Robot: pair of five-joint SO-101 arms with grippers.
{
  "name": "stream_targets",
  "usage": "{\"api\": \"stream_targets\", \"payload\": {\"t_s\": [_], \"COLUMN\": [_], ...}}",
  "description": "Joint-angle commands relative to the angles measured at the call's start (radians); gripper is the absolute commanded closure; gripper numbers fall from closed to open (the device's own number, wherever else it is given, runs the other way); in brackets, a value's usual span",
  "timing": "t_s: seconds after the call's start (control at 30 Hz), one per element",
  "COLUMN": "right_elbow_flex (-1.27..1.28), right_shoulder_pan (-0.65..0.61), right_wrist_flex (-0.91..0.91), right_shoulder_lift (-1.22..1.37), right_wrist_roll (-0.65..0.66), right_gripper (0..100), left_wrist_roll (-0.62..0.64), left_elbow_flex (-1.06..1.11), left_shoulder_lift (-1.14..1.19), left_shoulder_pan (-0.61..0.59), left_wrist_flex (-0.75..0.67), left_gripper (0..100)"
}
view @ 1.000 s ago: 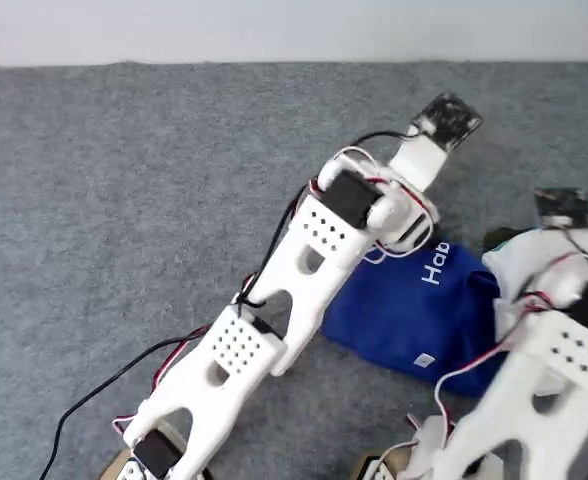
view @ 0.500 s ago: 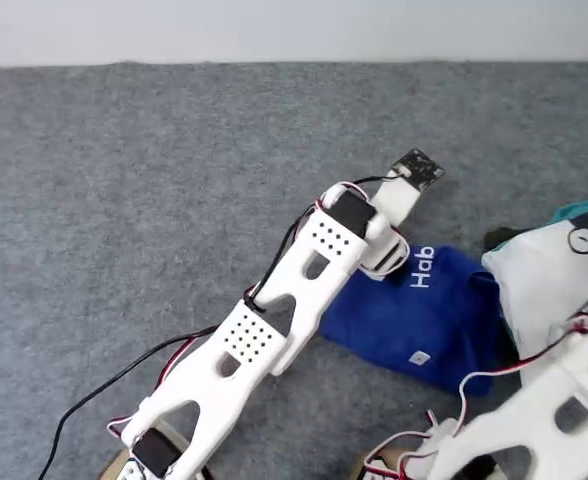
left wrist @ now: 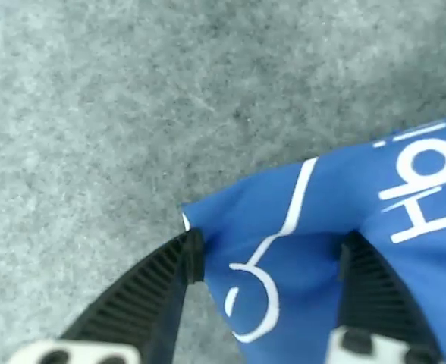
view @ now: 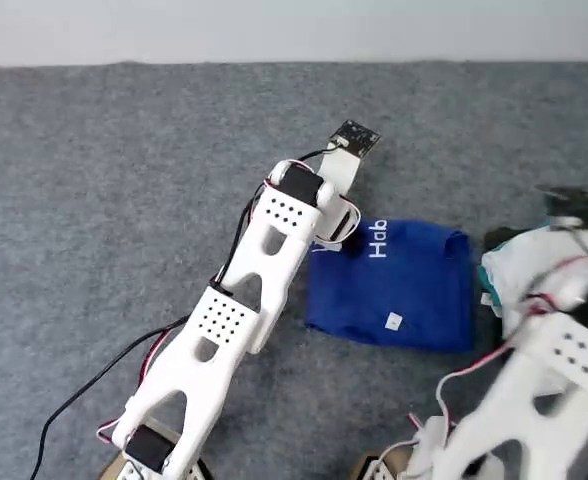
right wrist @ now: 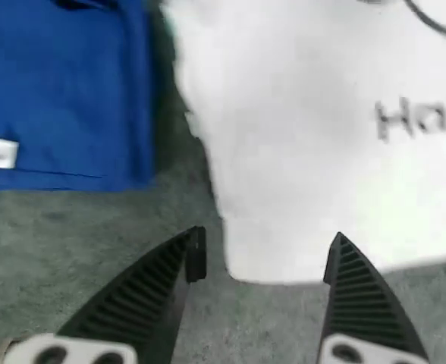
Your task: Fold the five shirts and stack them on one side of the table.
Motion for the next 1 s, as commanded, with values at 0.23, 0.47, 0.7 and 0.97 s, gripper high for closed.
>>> {"api": "stream_targets", "payload": {"t_s": [0.23,0.47,0.7,0.97], "right_elbow_flex": [0.189,0.278,0.198,0.049], "right_shoulder_pan": [-0.236,-0.252,-0.286,-0.377], "right_wrist_flex": [-0.315,-0.504,-0.604,-0.605], "right_shoulder_lift": [-0.004,0.068,0.369,0.542], "right_wrist_roll": [-0.097,-0.15,-0.152,-0.201], "right_gripper": [74.0,74.0,74.0,74.0], "left_wrist_roll": [0.005,0.005,0.005,0.005], "left_elbow_flex": [-0.068,-0.065,-0.065,-0.064], "left_shoulder_lift": [-0.219,-0.423,-0.499,-0.497], "left_shoulder_pan": [0.012,0.051,0.06,0.054], "left_wrist_flex": [0.018,0.02,0.02,0.021], "left_gripper": [72,72,72,72]}}
